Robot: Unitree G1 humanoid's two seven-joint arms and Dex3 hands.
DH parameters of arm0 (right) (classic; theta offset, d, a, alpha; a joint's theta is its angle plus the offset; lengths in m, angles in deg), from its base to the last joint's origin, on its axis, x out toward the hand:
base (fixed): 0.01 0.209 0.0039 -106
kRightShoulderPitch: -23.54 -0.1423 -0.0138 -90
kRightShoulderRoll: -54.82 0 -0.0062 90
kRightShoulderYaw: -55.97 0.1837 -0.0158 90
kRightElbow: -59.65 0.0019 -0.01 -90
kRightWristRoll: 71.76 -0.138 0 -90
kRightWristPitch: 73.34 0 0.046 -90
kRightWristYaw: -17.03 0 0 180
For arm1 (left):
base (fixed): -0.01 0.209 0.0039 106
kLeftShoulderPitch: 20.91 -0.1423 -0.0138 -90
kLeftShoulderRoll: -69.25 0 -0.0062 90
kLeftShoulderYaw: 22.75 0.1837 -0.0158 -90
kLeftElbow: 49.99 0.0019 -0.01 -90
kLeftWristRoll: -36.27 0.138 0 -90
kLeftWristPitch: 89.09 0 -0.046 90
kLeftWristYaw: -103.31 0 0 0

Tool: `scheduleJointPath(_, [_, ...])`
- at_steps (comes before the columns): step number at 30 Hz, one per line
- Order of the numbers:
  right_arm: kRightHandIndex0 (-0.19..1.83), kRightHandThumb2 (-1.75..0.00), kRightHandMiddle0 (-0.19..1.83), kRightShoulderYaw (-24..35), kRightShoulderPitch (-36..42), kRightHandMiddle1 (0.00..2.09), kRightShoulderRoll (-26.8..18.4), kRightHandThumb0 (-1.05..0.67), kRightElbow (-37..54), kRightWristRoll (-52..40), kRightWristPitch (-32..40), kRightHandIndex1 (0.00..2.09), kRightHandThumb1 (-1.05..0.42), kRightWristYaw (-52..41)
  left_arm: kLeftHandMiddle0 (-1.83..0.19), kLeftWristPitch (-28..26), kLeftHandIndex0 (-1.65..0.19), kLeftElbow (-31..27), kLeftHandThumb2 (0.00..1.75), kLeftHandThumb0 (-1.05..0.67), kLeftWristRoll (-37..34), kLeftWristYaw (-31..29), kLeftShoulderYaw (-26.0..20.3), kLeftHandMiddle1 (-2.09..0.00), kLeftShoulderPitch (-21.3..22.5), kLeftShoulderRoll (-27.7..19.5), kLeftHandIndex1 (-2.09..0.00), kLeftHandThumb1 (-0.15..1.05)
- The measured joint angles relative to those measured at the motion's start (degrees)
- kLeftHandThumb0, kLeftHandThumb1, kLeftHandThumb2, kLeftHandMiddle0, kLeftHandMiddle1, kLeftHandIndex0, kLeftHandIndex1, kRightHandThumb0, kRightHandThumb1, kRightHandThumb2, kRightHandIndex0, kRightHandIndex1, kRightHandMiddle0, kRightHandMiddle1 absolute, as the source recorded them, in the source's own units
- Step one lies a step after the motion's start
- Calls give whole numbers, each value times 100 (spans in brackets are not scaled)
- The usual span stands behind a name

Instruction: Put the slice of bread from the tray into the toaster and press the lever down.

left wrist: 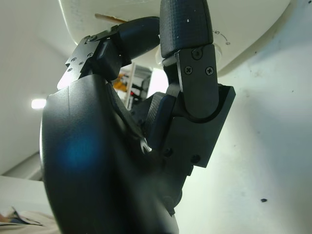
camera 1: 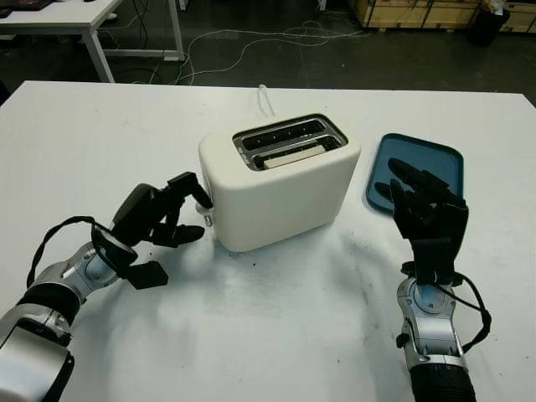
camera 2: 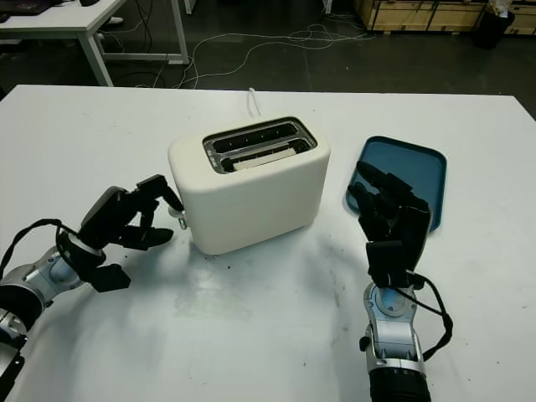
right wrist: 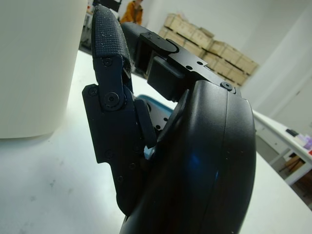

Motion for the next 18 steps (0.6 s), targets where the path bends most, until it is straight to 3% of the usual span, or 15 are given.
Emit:
scheduleJointPath(7, [118,-18,104,9,-8,0,-1,-72,-26,-5,-7,0,-92,-11,-121,-56,-44,-400,71,-91,144,16,-311,-175,-172,-73,-134,92])
scheduleJointPath(14, [118,-17,104,17,-30,0,-2,-71,-89,-16,-26,0,-92,-57,-107,-11,-19,-911,81,-85,321,400,-916,-175,-502,-158,-142,92])
scheduleJointPath(18, [118,-18,104,18,-50,0,-2,-71,-92,-7,-30,0,-92,-56,-104,-8,-15,-1276,83,-84,426,497,-1227,-175,-616,-297,-147,92])
